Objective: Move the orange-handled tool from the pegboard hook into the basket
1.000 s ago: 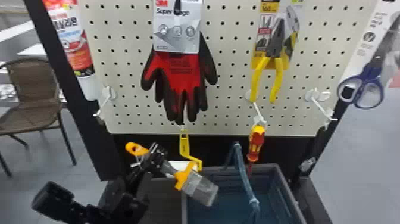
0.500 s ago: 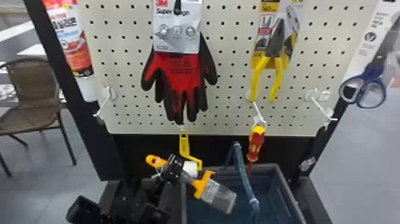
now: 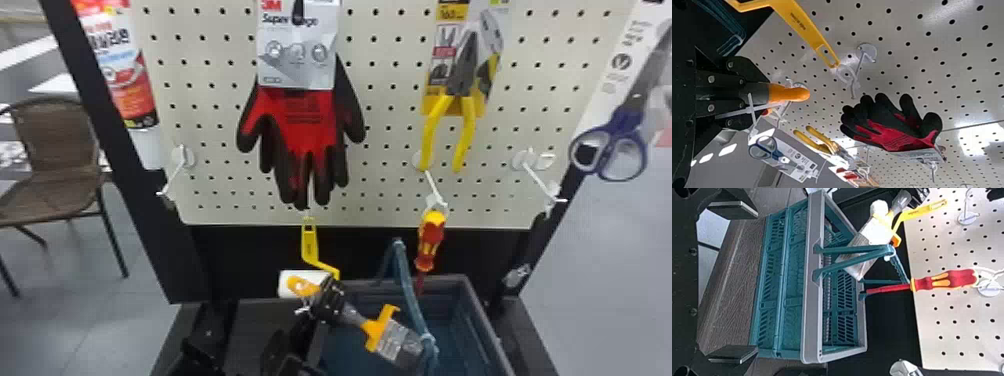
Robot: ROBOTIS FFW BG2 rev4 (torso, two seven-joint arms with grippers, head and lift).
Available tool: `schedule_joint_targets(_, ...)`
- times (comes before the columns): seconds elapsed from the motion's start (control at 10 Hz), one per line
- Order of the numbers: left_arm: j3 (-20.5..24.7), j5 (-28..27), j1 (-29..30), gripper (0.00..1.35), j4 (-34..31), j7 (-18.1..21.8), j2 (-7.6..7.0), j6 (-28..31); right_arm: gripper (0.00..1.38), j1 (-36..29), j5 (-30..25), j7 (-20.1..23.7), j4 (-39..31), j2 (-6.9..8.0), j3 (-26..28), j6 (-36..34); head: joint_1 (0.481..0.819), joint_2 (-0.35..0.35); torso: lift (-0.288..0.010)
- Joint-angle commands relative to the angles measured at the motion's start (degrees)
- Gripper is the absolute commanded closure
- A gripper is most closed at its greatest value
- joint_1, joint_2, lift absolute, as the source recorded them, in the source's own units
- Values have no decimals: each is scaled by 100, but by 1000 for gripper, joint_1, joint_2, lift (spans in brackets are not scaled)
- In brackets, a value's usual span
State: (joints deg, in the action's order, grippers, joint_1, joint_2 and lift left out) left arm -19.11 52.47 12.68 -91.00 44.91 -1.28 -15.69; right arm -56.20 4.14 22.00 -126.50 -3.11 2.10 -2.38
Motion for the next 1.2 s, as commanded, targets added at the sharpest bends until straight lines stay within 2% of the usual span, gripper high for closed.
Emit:
schedule_joint_targets(0.0, -23, -149, -46, 1193, 22, 0, -12, 23, 99, 6, -18, 6, 0, 12, 10, -8, 549, 0, -100)
schedule_joint_targets(0.1, -84, -167, -96, 1188, 50, 0, -74, 93, 98, -7, -18, 6, 0, 12, 10, -17, 549, 0, -100)
schedule_joint_targets(0.2, -119, -149, -132, 1148, 163, 0, -65, 128, 98, 6, -18, 6, 0, 21, 10, -17, 549, 0, -100)
schedule_joint_targets(0.3, -110, -123, -120, 953, 205, 0, -39, 172, 98, 6, -18, 6, 0, 12, 10, -17, 549, 0, -100)
schedule_joint_targets(0.4, -93, -132, -132, 595, 205, 36, -47, 260, 98, -7, -18, 6, 0, 21, 10, -17, 549, 0, -100)
schedule_joint_targets(0.5, -119, -123, -169, 305, 205, 62, -74, 286, 98, 6, -27, 6, 0, 21, 10, -17, 549, 0, -100)
schedule_joint_targets(0.6, -137, -123, -169, 107, 205, 62, -74, 374, 98, 6, -36, 6, -14, 12, 19, -17, 549, 0, -100)
schedule_joint_targets(1.1, 21, -387, -157, 133, 22, 62, -100, 418, 99, -7, -80, 6, -56, 12, 45, -17, 549, 0, -100)
